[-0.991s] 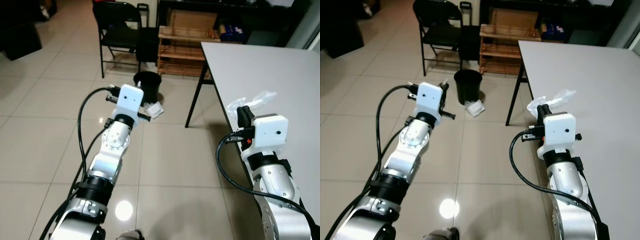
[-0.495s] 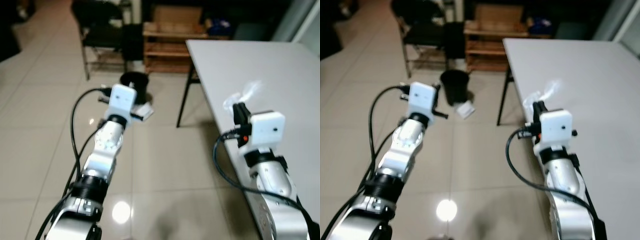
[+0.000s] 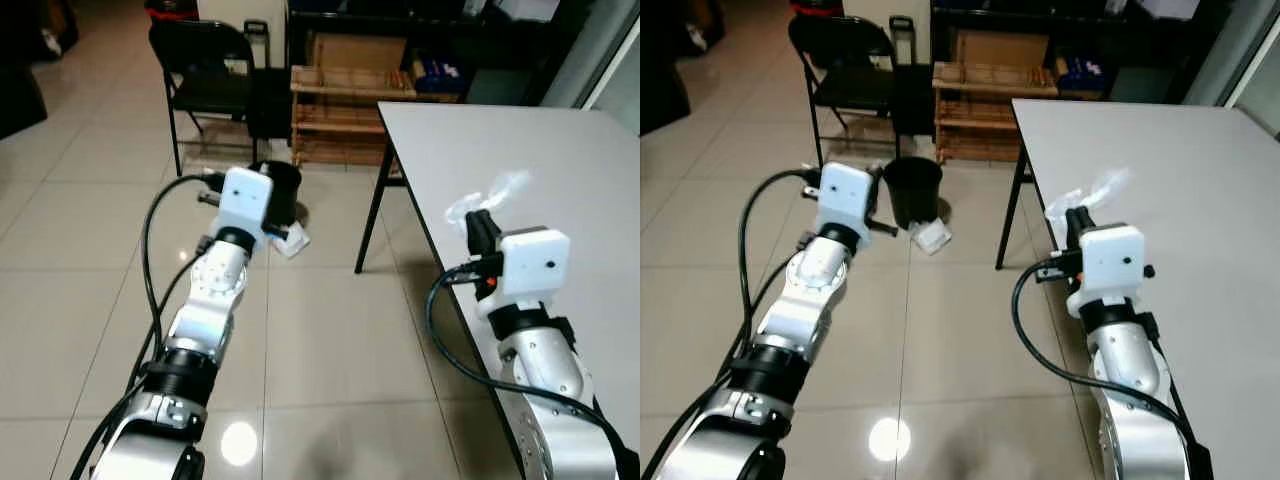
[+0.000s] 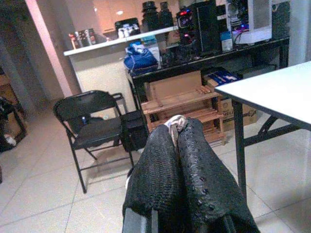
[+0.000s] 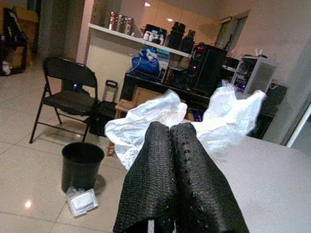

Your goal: Picking trash to rubbish bin

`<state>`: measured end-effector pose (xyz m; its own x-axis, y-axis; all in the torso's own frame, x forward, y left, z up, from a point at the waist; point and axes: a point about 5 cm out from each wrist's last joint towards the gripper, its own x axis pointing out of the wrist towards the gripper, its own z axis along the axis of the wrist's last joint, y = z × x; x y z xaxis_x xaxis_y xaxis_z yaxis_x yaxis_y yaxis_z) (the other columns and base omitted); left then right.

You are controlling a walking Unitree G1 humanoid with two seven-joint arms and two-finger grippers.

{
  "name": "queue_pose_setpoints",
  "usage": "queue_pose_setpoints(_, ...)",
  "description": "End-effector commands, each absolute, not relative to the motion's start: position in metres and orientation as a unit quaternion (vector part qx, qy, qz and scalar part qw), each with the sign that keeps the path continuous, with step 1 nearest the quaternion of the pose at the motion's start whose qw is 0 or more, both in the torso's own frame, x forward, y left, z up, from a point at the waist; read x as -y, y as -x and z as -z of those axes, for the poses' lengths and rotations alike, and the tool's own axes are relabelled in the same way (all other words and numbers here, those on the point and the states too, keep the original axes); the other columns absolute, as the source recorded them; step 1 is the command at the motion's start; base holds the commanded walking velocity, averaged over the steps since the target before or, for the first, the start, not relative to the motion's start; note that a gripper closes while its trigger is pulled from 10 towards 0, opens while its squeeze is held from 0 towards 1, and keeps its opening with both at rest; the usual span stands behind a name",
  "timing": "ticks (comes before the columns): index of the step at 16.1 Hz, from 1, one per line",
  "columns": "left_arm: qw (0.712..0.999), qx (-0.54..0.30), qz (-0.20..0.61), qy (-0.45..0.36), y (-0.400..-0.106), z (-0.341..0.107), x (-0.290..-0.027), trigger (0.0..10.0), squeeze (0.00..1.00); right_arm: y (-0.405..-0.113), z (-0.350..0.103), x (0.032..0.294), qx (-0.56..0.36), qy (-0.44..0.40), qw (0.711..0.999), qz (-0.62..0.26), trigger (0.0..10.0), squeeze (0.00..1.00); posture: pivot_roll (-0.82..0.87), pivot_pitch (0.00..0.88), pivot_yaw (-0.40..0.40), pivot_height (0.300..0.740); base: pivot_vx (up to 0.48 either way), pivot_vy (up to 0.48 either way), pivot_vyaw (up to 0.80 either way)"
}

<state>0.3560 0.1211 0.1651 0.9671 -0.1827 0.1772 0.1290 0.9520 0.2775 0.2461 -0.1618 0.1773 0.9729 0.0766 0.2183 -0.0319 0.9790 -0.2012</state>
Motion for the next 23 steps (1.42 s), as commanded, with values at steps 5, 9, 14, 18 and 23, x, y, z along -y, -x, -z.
queue_pose_setpoints(5, 0.982, 0.102, 0.106, -0.118, -0.355, -0.167, -0.103, 10.0, 0.0, -0.252, -0.168, 0.16, 0.097, 0.1, 0.99, -0.035, 10.0, 0.0, 0.14, 0.074, -0.043, 0.74, 0.355, 0.0, 0.0)
queue_pose_setpoints(9, 0.979, 0.086, 0.154, -0.103, -0.345, -0.158, -0.093, 10.0, 0.0, -0.258, -0.156, 0.179, 0.085, 0.081, 0.993, 0.019, 10.0, 0.0, 0.15, 0.096, -0.044, 0.74, 0.354, 0.0, 0.0)
queue_pose_setpoints(14, 0.973, 0.079, 0.195, -0.1, -0.332, -0.159, -0.094, 10.0, 0.0, -0.249, -0.146, 0.195, 0.072, 0.064, 0.994, 0.045, 10.0, 0.0, 0.2, 0.122, -0.057, 0.74, 0.351, 0.0, 0.0)
queue_pose_setpoints(18, 0.973, 0.059, 0.196, -0.108, -0.315, -0.15, -0.107, 10.0, 0.0, -0.252, -0.142, 0.19, 0.067, 0.057, 0.996, 0.034, 10.0, 0.0, 0.22, 0.143, -0.078, 0.74, 0.322, 0.0, 0.0)
queue_pose_setpoints(23, 0.985, 0.036, 0.128, -0.113, -0.305, -0.146, -0.136, 10.0, 0.0, -0.247, -0.136, 0.189, 0.058, 0.047, 0.997, 0.031, 10.0, 0.0, 0.25, 0.162, -0.098, 0.74, 0.322, 0.0, 0.0)
